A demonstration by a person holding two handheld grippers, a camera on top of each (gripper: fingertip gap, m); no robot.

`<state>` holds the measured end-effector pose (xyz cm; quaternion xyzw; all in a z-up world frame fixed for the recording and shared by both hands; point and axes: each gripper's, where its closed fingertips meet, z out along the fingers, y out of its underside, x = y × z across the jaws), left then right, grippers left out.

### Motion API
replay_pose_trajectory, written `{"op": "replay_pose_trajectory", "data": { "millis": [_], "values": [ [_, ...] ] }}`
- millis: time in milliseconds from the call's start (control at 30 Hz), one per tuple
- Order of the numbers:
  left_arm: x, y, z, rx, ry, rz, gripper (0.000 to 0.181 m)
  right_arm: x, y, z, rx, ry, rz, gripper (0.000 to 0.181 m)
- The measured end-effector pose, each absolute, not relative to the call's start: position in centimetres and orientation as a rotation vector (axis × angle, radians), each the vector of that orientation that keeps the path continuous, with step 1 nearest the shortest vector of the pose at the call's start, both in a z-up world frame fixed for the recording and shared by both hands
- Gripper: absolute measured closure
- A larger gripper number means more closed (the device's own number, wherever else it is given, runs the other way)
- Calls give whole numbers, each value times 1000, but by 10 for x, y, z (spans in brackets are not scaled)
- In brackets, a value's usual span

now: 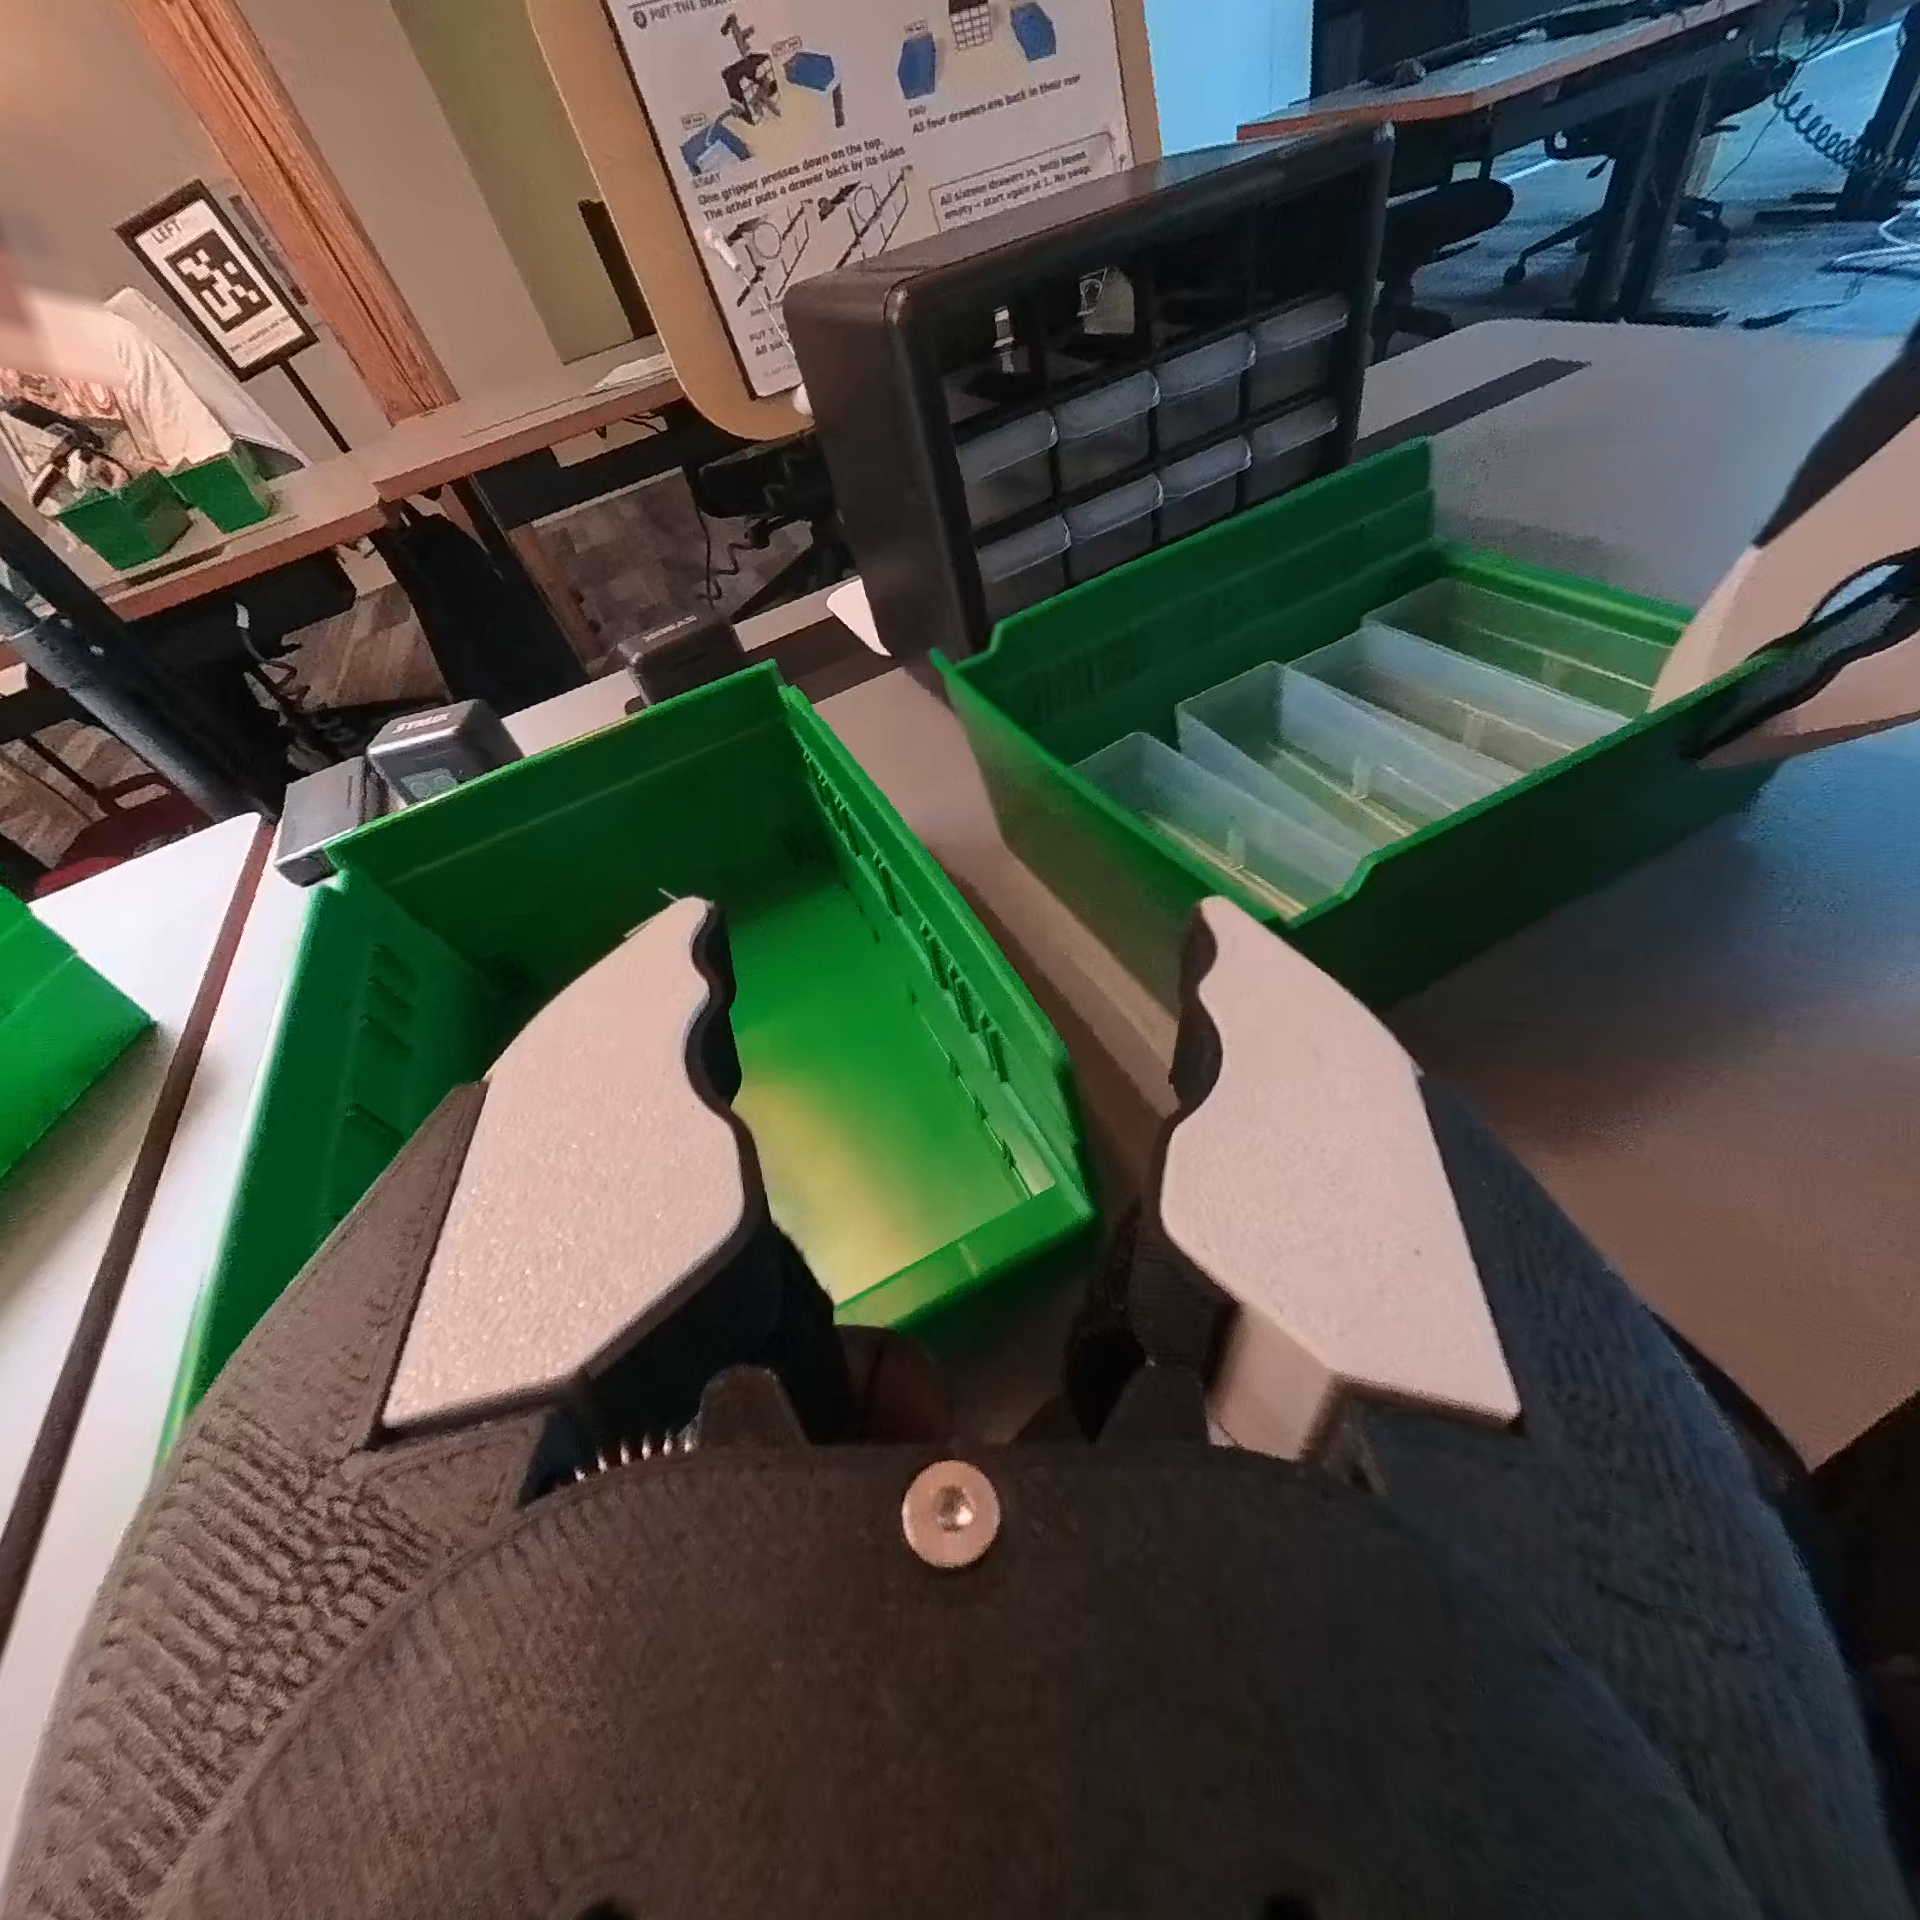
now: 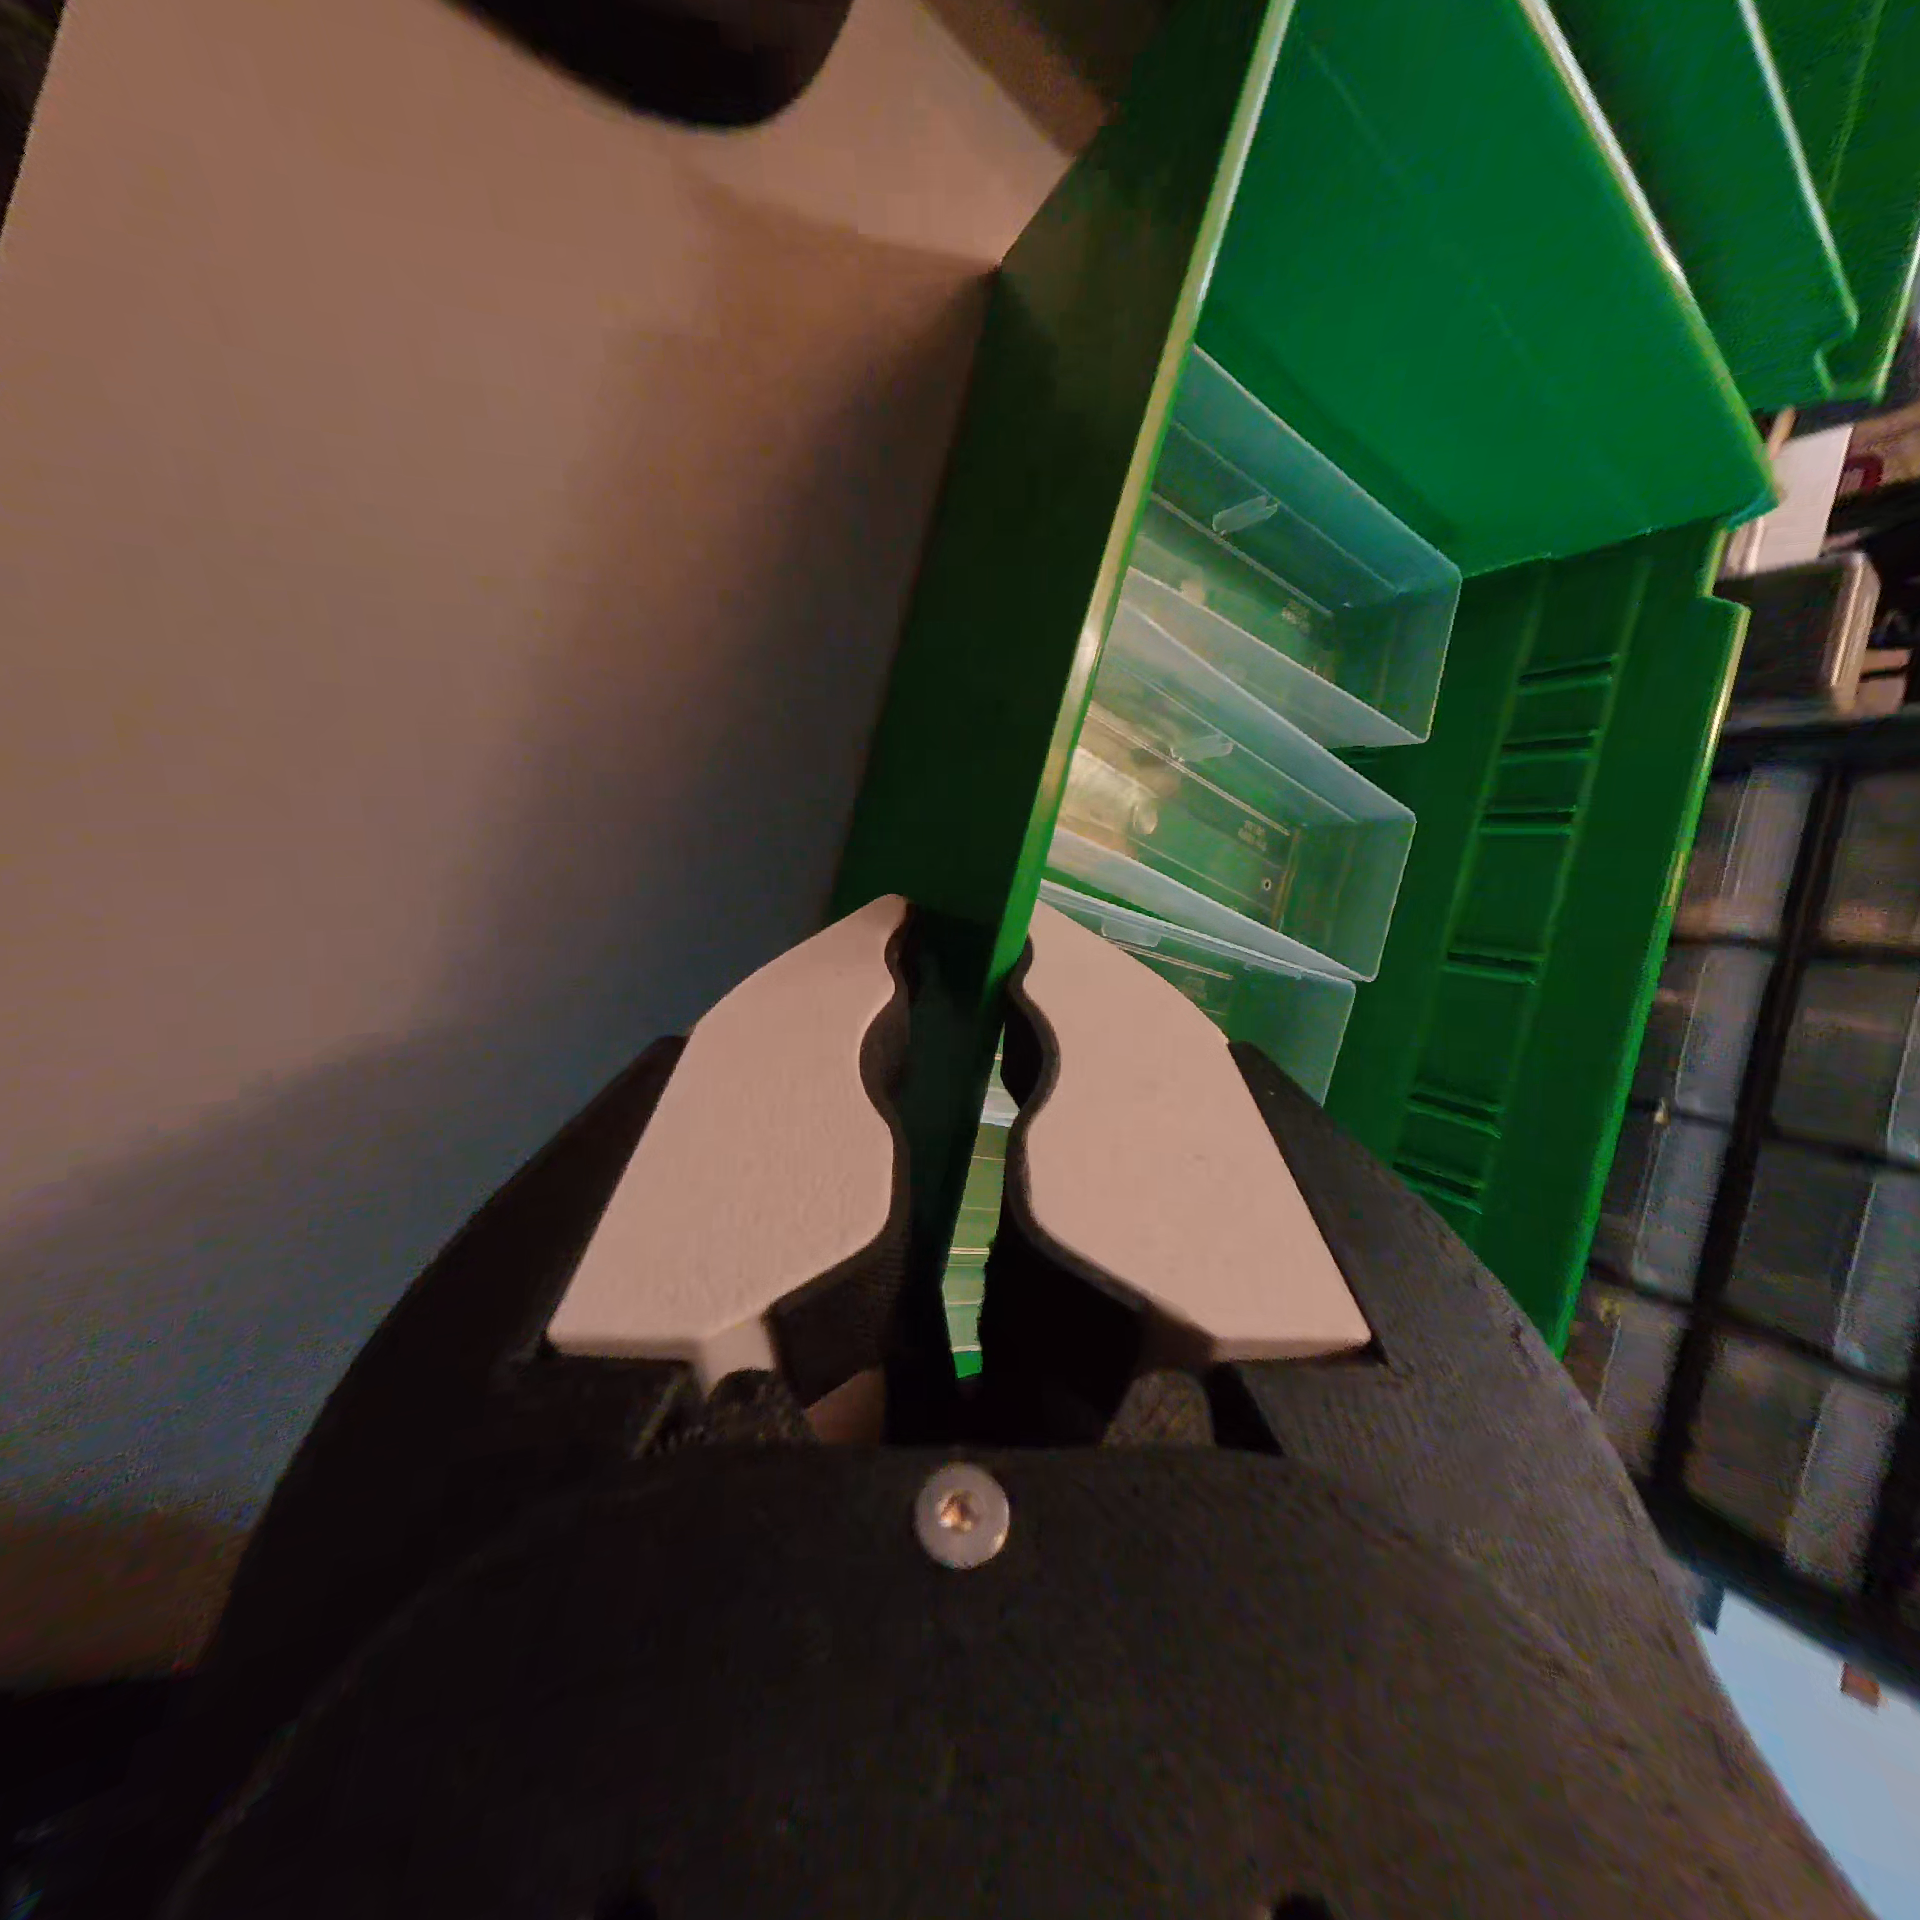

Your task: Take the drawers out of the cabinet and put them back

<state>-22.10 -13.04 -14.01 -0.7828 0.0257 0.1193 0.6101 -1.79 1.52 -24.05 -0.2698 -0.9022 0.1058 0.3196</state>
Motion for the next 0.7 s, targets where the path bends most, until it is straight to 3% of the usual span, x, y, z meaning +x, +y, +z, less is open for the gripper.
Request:
{"op": "replay_pose_trajectory", "data": {
  "millis": [600, 633, 700],
  "values": [
    [-239, -163, -163, -1935, 107, 316, 101, -107, -19, -239, -599, -2394, 306, 166],
    [-240, -164, -167, -1958, 124, 320, 101, -109, -19, -238, -613, -2379, 307, 165],
    [-244, -168, -180, -2027, 165, 348, 101, -112, -23, -223, -691, -2280, 414, 136]
  ]
}}
